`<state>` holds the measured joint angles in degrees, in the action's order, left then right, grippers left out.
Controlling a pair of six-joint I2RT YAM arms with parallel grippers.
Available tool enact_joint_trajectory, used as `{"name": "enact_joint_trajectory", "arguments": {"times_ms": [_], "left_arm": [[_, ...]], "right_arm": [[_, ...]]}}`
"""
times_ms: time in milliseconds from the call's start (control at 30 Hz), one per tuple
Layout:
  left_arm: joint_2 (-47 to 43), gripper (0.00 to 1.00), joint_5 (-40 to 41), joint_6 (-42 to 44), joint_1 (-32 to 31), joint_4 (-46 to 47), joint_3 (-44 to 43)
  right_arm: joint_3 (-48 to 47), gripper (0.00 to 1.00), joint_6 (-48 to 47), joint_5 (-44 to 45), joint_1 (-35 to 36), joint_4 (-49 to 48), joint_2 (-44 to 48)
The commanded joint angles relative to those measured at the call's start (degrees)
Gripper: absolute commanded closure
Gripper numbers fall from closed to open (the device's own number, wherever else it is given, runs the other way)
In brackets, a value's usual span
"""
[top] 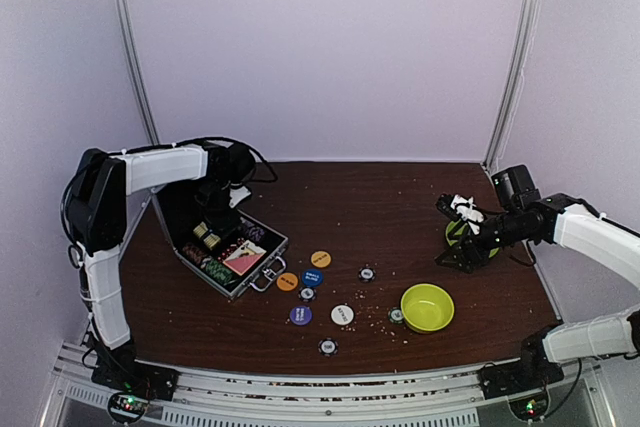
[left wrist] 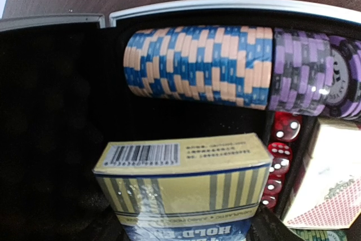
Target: Pack up texas hold em set
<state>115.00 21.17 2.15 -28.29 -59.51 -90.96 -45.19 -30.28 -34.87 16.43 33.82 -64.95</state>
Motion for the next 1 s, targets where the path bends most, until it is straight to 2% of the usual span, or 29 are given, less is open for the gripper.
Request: {"name": "enact_joint_trajectory", "arguments": {"times_ms": [0, 433, 800, 967], "left_arm": [[0.6, 0.32, -0.6, 1.5, 0.7, 2.1, 0.0], [4.0, 0.30, -1.4, 1.8, 1.1, 2.4, -0.7], [3.3, 0.21, -1.4, 2.2, 1.2, 2.3, -0.1], [2.5, 0.20, 0.2, 2.6, 1.2, 0.5, -1.4]], "right_arm": [[-1.4, 0.16, -0.6, 0.8, 0.4, 0.5, -0.3], [-1.5, 0.16, -0.6, 0.9, 0.4, 0.7, -1.2], [-1.8, 0.16, -0.6, 0.9, 0.4, 0.9, -2.3], [-1.8, 0.16, -0.6, 1.0, 0.5, 1.0, -2.6]]}}
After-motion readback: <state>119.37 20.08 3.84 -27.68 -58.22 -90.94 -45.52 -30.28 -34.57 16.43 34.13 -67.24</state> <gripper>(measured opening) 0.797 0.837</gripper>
